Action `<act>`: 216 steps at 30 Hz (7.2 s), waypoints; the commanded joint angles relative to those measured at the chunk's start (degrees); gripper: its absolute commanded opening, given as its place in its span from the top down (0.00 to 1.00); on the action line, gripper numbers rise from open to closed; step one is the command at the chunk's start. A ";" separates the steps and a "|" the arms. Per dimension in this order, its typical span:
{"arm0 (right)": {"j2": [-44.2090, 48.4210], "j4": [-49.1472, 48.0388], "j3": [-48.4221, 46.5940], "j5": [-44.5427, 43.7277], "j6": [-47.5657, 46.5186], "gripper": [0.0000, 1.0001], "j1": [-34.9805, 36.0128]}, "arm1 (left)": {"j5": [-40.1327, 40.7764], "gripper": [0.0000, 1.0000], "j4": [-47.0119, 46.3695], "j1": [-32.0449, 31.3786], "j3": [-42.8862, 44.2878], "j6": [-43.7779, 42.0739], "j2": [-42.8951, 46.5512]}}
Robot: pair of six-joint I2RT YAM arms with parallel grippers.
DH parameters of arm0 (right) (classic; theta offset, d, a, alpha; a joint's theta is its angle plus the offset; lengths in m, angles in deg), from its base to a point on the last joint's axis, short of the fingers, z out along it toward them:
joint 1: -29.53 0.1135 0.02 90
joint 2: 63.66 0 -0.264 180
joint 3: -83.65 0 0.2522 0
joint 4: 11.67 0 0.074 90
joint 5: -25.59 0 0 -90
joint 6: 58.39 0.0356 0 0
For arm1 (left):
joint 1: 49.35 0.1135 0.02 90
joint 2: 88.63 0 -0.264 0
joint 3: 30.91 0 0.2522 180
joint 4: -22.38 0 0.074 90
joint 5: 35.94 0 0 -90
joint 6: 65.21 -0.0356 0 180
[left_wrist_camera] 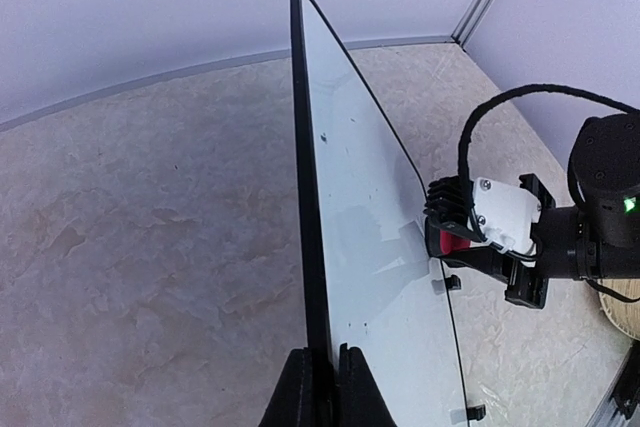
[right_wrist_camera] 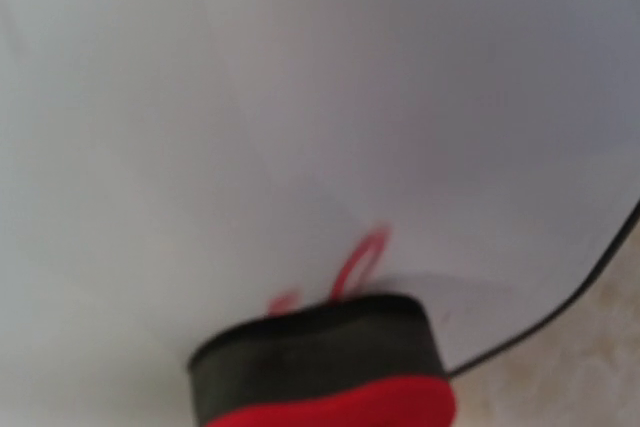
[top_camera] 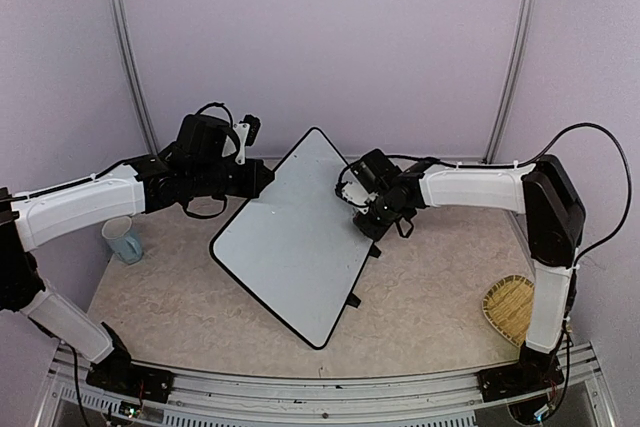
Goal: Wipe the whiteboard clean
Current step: Erase the whiteboard at the center of the board.
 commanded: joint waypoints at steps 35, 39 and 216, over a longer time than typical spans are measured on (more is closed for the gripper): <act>-1.33 -2.34 -4.94 2.92 -2.13 0.79 1.46 | -4.92 1.00 3.34 -1.10 -3.41 -3.30 0.36; -2.60 -1.18 -7.42 2.55 -2.37 0.79 2.05 | -4.91 1.00 3.27 -1.06 -3.53 -3.34 0.31; -7.66 2.35 -0.24 2.20 0.75 0.79 -5.54 | -3.76 1.00 4.34 -1.37 -3.21 -3.18 0.79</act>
